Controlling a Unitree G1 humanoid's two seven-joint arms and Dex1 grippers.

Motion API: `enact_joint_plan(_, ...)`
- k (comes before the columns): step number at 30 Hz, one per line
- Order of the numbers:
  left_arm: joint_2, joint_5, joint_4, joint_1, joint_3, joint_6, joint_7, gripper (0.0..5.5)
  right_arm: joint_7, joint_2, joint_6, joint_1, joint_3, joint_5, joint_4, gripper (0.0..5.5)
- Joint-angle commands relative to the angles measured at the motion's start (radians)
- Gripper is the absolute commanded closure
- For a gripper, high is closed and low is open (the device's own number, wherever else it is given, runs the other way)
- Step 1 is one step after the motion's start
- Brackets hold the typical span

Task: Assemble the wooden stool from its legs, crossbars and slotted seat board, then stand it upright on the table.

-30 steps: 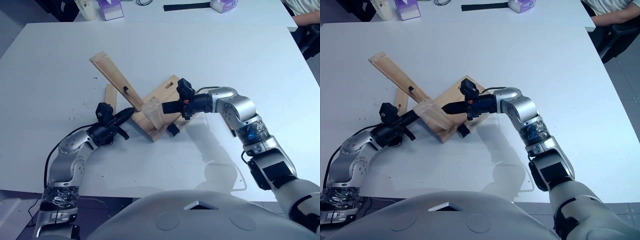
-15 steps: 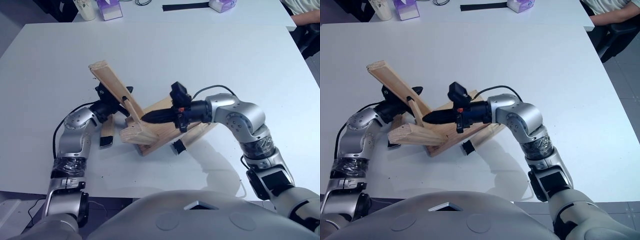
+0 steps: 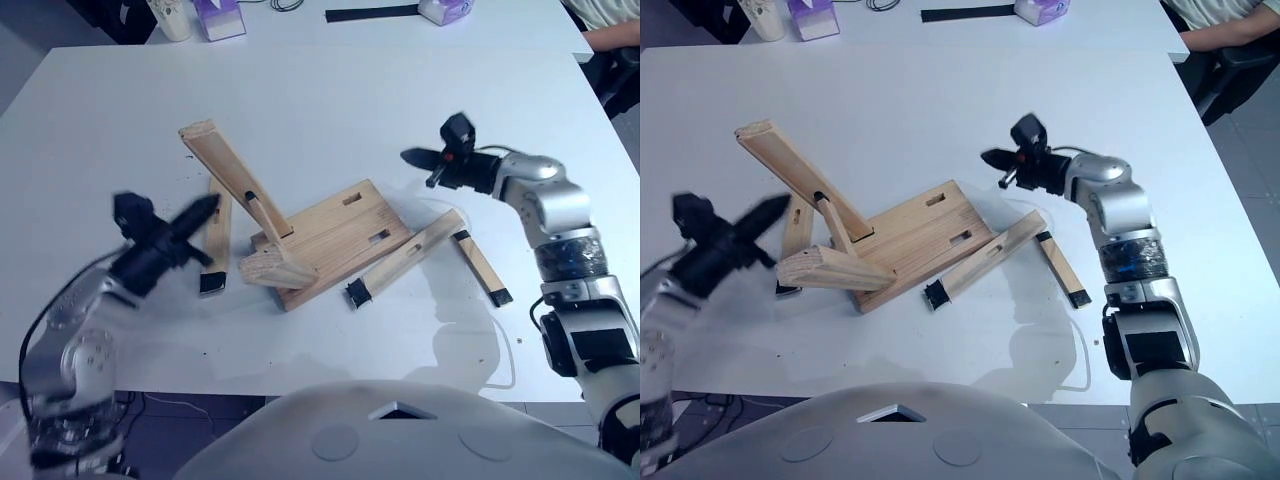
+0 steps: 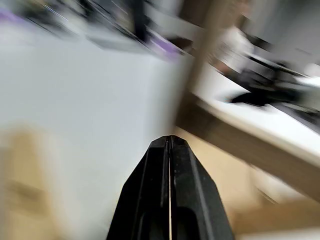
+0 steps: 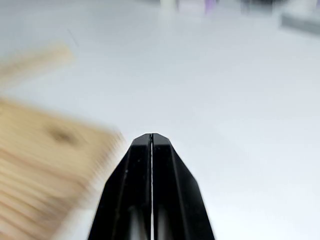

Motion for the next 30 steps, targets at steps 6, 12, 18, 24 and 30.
enact_joint_plan(6,0.148,0.148,0.001,0.135,-0.105,-0.019,-0.178,5.5,0.076,0.003,-0.043,0.017,0.028,-0.044,-0.002,5.48)
enact_joint_plan(12,0.168,0.263,0.025,0.17,-0.227,-0.093,-0.235,5.5,0.157,0.0,-0.018,0.001,0.04,-0.036,-0.062,5.48)
enact_joint_plan(18,0.106,0.321,0.058,0.128,-0.333,-0.132,-0.206,5.5,0.231,0.017,-0.03,-0.042,0.079,-0.069,-0.009,5.48)
enact_joint_plan(24,0.052,0.372,0.059,0.124,-0.415,-0.162,-0.146,5.5,0.279,0.045,-0.057,-0.112,0.105,-0.094,0.085,5.48)
enact_joint_plan(30,0.008,0.455,0.243,-0.03,-0.391,-0.215,-0.042,5.5,0.424,-0.03,-0.017,-0.053,0.122,-0.07,-0.049,5.48)
